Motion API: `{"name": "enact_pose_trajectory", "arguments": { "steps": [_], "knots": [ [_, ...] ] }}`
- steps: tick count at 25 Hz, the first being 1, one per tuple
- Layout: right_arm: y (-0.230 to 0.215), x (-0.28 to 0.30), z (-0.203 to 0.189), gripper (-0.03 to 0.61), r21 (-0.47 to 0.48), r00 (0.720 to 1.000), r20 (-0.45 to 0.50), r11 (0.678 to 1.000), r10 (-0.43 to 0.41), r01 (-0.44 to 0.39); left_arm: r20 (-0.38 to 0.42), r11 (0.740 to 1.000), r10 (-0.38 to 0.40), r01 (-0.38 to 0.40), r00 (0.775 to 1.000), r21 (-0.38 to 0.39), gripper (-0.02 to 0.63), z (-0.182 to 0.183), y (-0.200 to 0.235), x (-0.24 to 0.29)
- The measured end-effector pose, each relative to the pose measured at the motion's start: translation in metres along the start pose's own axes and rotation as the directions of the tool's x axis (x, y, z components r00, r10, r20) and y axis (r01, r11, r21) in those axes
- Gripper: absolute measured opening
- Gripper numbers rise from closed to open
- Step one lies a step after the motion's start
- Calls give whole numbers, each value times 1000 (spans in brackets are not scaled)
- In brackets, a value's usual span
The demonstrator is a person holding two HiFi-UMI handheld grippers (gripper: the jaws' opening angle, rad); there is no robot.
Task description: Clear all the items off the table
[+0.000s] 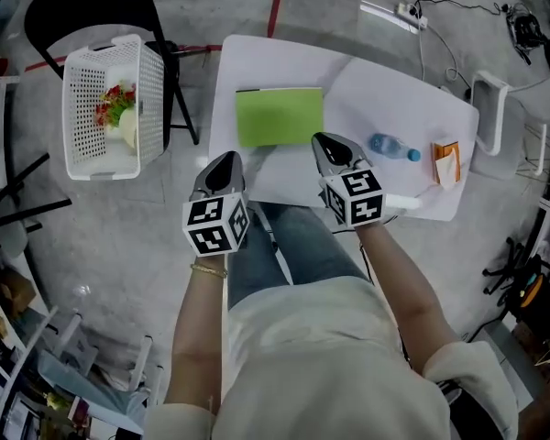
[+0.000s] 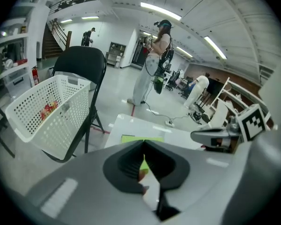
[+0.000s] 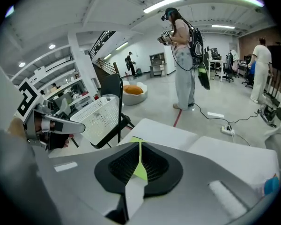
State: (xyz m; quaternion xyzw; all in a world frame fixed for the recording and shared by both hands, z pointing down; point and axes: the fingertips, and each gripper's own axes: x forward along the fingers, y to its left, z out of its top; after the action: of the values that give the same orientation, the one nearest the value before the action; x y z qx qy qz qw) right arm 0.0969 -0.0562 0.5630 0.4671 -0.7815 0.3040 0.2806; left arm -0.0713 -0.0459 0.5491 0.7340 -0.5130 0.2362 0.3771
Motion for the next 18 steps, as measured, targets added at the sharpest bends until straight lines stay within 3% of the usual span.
{"name": "enact_pose_trajectory", "arguments": {
  "steps": [8, 18],
  "knots": [
    [-34, 40, -34, 57, 49, 998, -65, 998, -24, 27, -66, 1000, -1, 2, 998, 14, 11, -22, 8, 53],
    [-69, 84, -69, 132, 103, 987, -148, 992, -60, 75, -151, 1000, -9, 13, 988, 25, 156, -51, 20, 112]
  ]
}}
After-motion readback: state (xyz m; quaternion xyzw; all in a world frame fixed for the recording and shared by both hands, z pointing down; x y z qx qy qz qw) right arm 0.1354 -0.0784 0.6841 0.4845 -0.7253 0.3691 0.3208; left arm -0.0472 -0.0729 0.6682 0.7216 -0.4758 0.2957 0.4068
